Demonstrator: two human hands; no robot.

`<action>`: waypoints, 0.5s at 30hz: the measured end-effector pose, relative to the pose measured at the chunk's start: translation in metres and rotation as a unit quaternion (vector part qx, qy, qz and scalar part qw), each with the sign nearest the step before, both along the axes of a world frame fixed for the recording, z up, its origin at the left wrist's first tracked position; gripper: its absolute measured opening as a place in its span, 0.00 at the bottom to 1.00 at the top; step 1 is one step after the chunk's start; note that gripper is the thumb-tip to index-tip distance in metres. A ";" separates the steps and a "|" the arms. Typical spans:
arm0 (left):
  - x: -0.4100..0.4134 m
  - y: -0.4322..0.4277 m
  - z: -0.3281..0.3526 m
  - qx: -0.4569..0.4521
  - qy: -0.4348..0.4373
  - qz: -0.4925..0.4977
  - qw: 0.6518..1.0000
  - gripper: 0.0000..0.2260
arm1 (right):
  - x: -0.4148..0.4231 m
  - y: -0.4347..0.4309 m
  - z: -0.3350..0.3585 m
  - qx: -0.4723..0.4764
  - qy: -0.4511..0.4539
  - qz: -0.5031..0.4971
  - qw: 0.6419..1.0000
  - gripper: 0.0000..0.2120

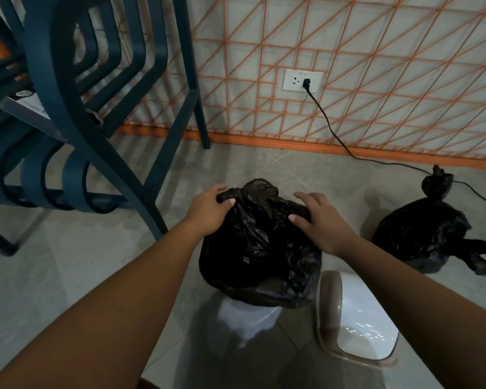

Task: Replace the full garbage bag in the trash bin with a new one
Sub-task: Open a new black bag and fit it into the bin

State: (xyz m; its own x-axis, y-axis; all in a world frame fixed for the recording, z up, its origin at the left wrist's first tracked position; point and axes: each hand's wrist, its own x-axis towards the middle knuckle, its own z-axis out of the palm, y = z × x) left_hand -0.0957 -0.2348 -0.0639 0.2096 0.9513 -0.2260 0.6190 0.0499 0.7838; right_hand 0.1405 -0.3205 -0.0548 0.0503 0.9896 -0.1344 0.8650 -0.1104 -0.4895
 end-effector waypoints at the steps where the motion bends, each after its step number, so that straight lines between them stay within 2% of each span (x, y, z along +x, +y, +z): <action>1: 0.001 0.001 0.000 -0.040 -0.040 -0.008 0.998 0.25 | 0.003 -0.003 -0.001 0.004 0.014 0.007 1.000 0.30; 3: 0.001 0.002 -0.001 -0.087 -0.072 -0.035 0.993 0.29 | 0.006 -0.006 -0.004 -0.027 0.013 0.038 0.999 0.37; 5: 0.000 0.002 -0.006 -0.103 -0.073 -0.041 0.991 0.27 | 0.004 -0.009 -0.010 -0.072 0.006 0.055 0.996 0.41; 7: 0.000 0.003 -0.011 -0.114 -0.082 -0.019 0.990 0.24 | 0.002 -0.008 -0.015 -0.068 0.003 0.043 0.997 0.37; 12: 0.008 0.006 -0.016 -0.071 -0.103 0.019 0.992 0.22 | 0.010 0.007 -0.011 0.035 -0.016 -0.017 0.999 0.27; 15: 0.013 0.004 -0.017 -0.105 -0.137 0.027 0.985 0.23 | 0.017 0.011 -0.011 0.067 -0.013 -0.069 0.995 0.24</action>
State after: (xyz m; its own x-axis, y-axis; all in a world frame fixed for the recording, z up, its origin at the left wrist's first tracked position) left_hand -0.0828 -0.2308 -0.0807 0.2407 0.9006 -0.3619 0.3783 0.2563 0.8895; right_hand 0.1579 -0.3094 -0.0660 0.1891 0.9819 0.0018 0.8582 -0.1644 -0.4863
